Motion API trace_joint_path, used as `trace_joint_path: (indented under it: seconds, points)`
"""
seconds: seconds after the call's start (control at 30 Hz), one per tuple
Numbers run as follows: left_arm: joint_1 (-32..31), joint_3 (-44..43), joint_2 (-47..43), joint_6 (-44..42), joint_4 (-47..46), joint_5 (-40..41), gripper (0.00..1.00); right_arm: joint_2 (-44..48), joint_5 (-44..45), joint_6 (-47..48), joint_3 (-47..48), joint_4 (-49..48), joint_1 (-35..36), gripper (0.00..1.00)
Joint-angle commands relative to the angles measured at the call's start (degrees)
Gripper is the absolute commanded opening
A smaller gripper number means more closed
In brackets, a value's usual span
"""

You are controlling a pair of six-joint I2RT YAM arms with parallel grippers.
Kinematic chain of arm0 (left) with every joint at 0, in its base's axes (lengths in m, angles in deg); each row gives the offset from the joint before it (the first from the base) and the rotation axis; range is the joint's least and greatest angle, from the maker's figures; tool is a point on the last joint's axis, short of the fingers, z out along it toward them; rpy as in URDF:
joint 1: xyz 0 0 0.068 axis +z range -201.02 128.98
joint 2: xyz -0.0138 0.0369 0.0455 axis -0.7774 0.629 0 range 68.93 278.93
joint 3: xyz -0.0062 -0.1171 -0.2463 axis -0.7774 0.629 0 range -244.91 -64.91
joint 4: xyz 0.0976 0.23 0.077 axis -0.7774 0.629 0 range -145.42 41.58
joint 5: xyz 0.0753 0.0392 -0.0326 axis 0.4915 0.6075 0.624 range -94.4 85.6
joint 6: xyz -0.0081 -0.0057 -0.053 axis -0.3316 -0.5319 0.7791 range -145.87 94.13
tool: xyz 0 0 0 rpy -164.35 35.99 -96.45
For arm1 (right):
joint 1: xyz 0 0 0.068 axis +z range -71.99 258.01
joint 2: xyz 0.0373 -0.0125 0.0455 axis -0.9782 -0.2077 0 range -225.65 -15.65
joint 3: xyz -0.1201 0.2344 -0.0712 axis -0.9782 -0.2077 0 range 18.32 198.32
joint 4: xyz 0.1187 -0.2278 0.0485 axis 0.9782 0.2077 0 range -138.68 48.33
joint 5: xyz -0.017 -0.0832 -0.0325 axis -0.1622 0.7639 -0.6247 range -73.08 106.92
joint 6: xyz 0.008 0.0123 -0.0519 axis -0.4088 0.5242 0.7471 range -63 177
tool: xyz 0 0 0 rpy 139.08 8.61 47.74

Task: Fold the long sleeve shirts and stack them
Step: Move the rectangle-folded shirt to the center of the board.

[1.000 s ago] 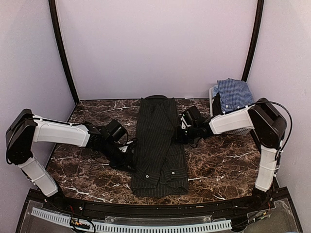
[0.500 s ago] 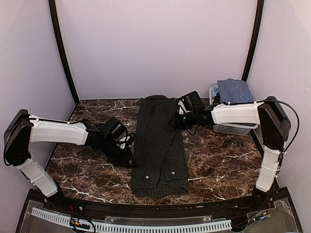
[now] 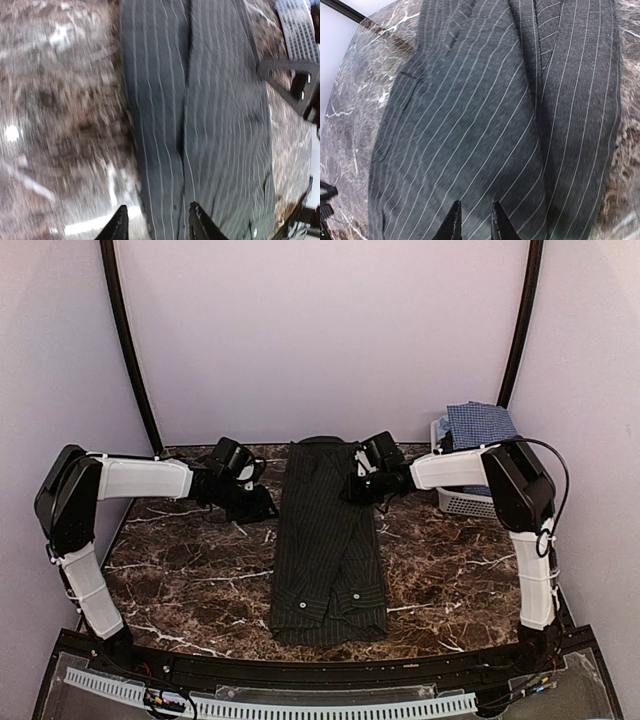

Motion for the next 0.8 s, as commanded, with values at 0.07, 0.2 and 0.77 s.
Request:
trace_joint_path:
  seconds: [0.07, 0.2, 0.77]
  points:
    - [2.5, -11.9, 11.1, -3.1, -5.2, 3.4, 0.46, -8.2, -2.2, 2.9, 7.4, -0.3, -1.7, 0.18]
    - [3.3, -18.0, 17.9, -3.6, -4.5, 3.4, 0.48, -11.0, -2.2, 2.6, 8.7, 0.3, -2.3, 0.18]
    - [5.0, -25.4, 26.8, -2.6, -0.1, 4.9, 0.07, -7.7, -3.8, 3.8, 13.2, 6.1, -2.2, 0.31]
